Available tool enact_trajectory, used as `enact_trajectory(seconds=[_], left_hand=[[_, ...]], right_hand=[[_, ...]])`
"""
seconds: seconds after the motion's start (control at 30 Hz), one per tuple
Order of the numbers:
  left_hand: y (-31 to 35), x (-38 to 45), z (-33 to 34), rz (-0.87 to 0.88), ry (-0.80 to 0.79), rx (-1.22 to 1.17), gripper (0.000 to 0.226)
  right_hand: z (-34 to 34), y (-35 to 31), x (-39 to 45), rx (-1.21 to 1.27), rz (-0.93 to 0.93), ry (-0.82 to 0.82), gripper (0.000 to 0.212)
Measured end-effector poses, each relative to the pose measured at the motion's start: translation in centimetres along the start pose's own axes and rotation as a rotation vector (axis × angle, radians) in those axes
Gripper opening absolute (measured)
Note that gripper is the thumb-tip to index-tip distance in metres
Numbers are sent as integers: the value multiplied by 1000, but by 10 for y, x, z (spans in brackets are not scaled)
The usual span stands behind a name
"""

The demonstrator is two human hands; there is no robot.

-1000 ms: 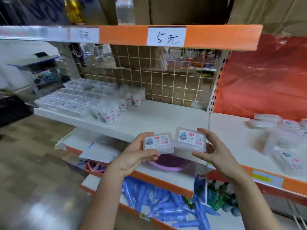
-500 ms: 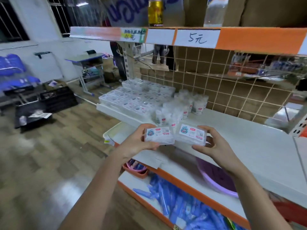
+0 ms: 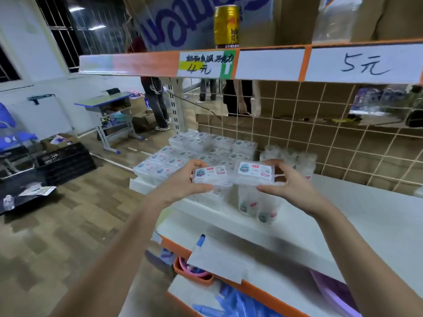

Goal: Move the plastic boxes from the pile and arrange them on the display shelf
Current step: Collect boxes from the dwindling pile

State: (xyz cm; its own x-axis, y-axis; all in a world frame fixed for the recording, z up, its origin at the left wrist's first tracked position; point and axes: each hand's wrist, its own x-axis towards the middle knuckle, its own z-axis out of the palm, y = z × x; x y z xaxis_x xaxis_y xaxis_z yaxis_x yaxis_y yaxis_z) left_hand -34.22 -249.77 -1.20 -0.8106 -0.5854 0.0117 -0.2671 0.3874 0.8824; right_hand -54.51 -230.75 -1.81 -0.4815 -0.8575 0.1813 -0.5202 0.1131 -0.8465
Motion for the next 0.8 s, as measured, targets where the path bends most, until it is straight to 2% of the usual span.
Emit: enact_trajectory(seconds=[0.17, 0.33, 0.43, 0.63, 0.8], left_hand=[[-11, 57, -29, 29, -89, 112, 50], [-26, 111, -49, 89, -105, 246, 66], [-33, 150, -60, 108, -155, 346, 60], [-54, 223, -70, 323, -197, 617, 68], [-63, 259, -66, 441, -211, 812, 70]], right_hand=[[8, -1, 51, -147, 30, 20, 62], [16, 4, 95, -142, 101, 21, 58], [17, 9, 115, -224, 110, 72, 64], [21, 15, 149, -355, 158, 186, 62], [29, 20, 168, -504, 246, 198, 68]])
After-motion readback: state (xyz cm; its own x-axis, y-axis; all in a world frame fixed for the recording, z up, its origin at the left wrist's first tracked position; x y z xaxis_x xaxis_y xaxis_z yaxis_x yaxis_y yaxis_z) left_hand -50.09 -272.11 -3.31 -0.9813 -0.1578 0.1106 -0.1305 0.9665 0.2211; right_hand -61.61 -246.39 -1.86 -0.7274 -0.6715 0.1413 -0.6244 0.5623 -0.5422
